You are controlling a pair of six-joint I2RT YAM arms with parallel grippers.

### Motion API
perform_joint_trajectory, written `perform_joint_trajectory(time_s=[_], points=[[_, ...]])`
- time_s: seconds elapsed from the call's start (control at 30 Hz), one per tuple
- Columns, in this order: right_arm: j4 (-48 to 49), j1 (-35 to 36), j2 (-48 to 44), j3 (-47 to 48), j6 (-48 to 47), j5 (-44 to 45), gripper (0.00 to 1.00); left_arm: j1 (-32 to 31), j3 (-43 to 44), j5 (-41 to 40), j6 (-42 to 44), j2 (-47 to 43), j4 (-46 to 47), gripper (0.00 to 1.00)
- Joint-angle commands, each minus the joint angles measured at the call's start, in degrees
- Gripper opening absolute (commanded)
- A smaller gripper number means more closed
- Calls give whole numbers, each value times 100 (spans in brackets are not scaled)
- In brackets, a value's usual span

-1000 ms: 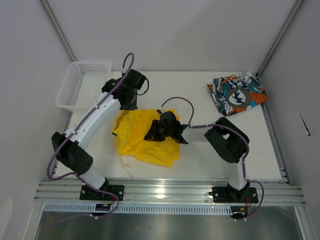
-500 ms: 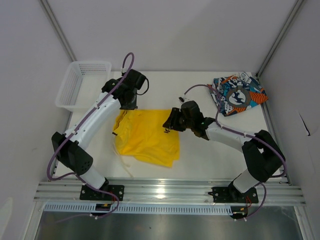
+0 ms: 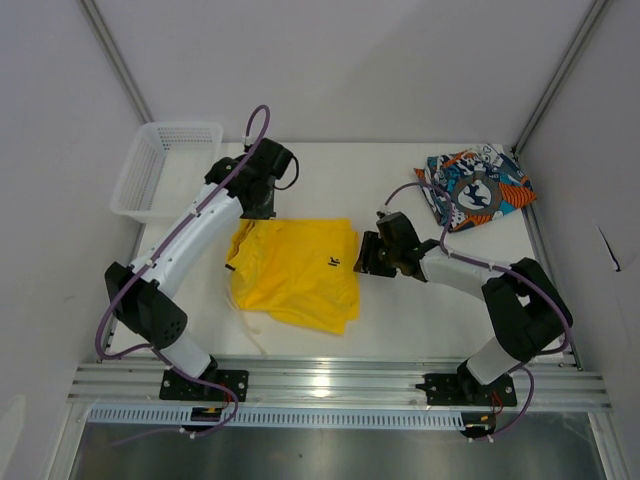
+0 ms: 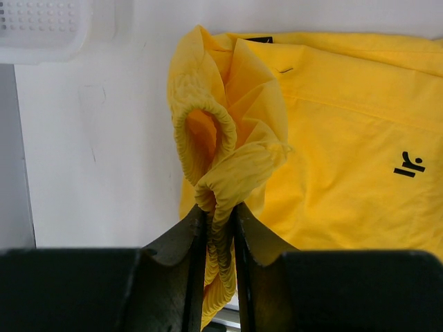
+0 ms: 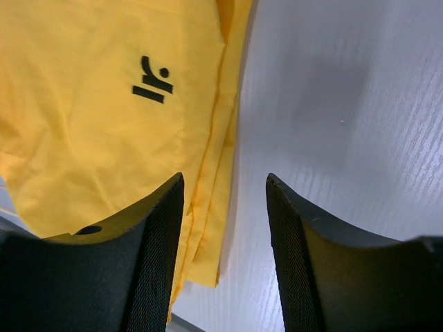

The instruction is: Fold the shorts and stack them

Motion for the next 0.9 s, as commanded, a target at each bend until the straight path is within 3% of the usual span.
perform_joint_trajectory(time_s=[0.0, 0.5, 0.87], points=[[111, -12, 331, 75, -161, 5, 53, -48, 248, -119, 58, -7, 86, 22], [788, 23, 859, -83, 59, -566, 45, -154, 379, -120, -144, 203, -37, 22], [788, 225, 947, -162, 76, -320, 12, -470, 941, -49, -697, 713, -361, 23]])
